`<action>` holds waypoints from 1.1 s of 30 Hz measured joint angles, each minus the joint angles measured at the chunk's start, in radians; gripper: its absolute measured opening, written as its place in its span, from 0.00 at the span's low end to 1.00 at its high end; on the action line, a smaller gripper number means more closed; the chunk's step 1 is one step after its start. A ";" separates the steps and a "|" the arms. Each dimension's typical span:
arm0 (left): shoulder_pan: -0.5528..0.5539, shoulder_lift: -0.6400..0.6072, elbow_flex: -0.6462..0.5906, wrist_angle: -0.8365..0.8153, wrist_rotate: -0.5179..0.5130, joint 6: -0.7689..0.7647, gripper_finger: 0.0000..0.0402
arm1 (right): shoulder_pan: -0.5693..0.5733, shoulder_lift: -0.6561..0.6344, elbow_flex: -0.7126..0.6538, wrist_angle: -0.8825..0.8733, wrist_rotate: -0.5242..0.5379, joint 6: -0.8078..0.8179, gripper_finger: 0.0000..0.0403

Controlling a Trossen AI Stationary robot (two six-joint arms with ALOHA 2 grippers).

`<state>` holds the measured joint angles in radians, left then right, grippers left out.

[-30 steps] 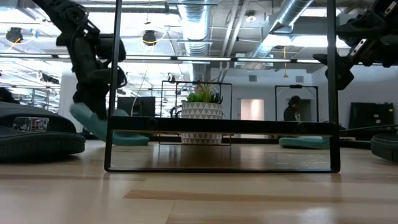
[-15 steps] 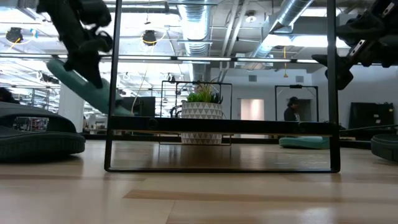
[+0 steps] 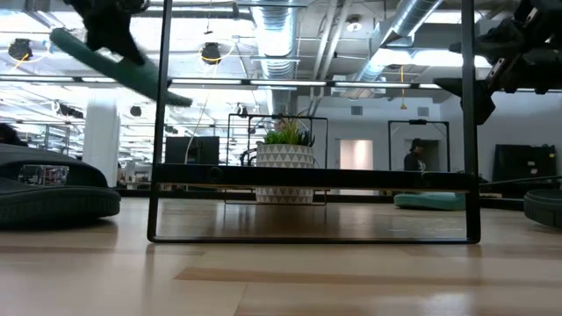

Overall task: Pick and place slides into the shelf
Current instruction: Put the left blue slides on the shelf

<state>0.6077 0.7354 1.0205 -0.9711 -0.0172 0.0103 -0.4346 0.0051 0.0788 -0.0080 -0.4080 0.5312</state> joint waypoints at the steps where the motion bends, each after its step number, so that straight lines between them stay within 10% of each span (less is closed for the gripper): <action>1: -0.011 0.006 0.002 0.031 0.034 0.015 0.00 | 0.000 0.000 0.000 0.005 0.008 0.000 0.63; 13: -0.228 0.211 0.117 0.012 0.328 0.331 0.00 | 0.000 0.000 0.000 0.067 0.080 0.149 0.63; 33: -0.552 0.706 0.615 -0.555 0.045 0.794 0.00 | 0.000 0.001 0.000 0.237 0.169 0.306 0.63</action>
<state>0.0558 1.4413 1.6351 -1.5257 0.0274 0.8046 -0.4347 0.0063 0.0792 0.2291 -0.2387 0.8376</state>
